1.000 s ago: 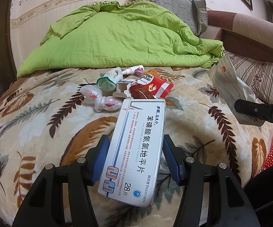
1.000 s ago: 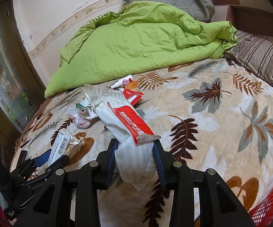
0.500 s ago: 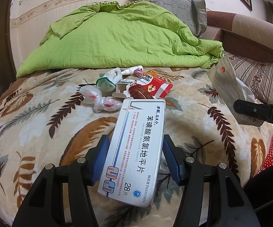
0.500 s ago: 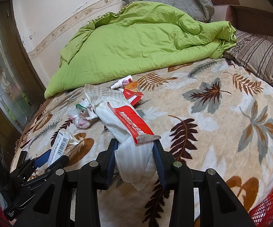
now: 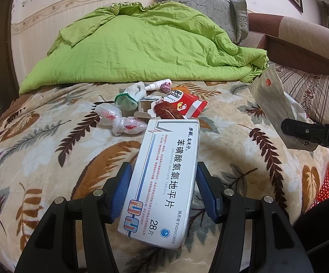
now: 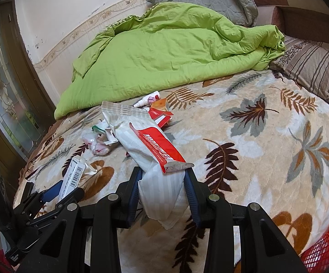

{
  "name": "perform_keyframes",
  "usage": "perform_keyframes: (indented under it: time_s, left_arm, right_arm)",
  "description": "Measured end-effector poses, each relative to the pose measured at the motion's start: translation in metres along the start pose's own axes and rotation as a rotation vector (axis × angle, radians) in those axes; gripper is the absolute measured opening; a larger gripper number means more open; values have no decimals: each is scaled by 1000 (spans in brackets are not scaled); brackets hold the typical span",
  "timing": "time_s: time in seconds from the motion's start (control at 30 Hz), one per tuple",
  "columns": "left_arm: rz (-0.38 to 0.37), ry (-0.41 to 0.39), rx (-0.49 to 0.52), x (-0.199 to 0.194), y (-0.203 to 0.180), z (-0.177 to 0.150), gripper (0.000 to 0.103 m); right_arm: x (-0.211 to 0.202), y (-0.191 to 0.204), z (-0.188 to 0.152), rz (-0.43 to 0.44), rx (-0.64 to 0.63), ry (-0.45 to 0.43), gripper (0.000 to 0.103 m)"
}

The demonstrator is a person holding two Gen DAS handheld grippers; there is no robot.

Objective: Collect trash

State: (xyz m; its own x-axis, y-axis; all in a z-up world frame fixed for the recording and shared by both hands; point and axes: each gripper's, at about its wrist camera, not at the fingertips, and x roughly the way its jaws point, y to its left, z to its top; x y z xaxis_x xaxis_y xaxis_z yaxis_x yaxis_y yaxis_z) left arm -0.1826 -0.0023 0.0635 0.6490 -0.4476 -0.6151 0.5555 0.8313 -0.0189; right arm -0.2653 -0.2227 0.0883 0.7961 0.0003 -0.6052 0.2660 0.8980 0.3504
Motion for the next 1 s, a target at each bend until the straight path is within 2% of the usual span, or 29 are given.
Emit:
perform_keyframes:
  time_s: [0.7,1.0]
  left_arm:
    - [1,-6,3,0,-3,0,56]
    - [-33,-26,15,-3,-9,2,56]
  right_arm:
    - [1,1,0,-6,4,-2,41]
    - [-14,-5,-2,-26,45,-15,41]
